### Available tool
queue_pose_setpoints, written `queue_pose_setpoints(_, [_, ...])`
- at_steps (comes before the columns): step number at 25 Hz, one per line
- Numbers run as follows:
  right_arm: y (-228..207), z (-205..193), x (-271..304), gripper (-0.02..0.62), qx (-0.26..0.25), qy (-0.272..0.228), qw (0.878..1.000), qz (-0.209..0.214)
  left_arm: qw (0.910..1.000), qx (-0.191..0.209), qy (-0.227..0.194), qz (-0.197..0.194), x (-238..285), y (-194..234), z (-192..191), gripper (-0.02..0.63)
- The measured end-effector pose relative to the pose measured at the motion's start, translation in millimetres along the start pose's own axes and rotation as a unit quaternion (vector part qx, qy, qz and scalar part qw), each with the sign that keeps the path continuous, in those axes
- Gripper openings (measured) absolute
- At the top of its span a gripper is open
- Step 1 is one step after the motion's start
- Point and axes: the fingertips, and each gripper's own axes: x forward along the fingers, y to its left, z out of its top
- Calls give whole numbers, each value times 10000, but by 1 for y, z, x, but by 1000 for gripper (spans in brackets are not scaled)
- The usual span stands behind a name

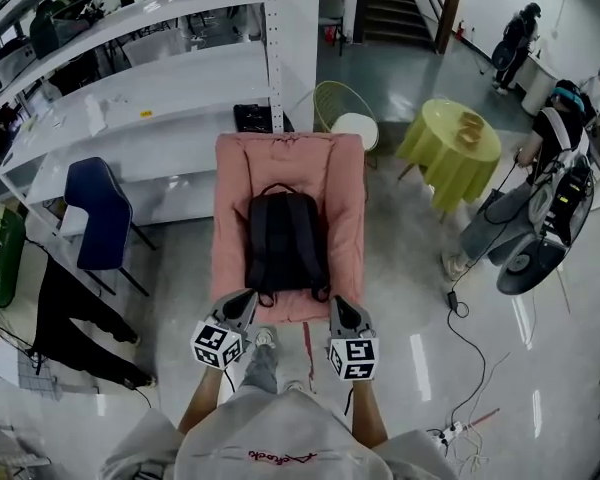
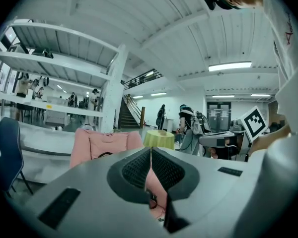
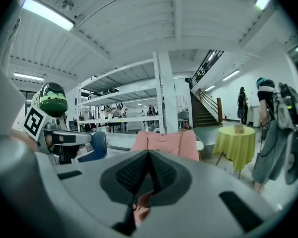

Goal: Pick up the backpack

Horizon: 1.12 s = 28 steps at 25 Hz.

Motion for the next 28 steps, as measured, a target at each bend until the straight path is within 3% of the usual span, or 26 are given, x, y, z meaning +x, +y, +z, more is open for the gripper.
queue_pose_setpoints(11, [-15, 14, 65, 18, -113, 17, 9999, -101, 9999, 2, -88, -104, 55, 48, 11, 15])
queue_pose_setpoints(28, [-16, 74, 209, 18, -210, 97, 9989, -412, 9985, 26, -137, -535, 147, 170, 67, 15])
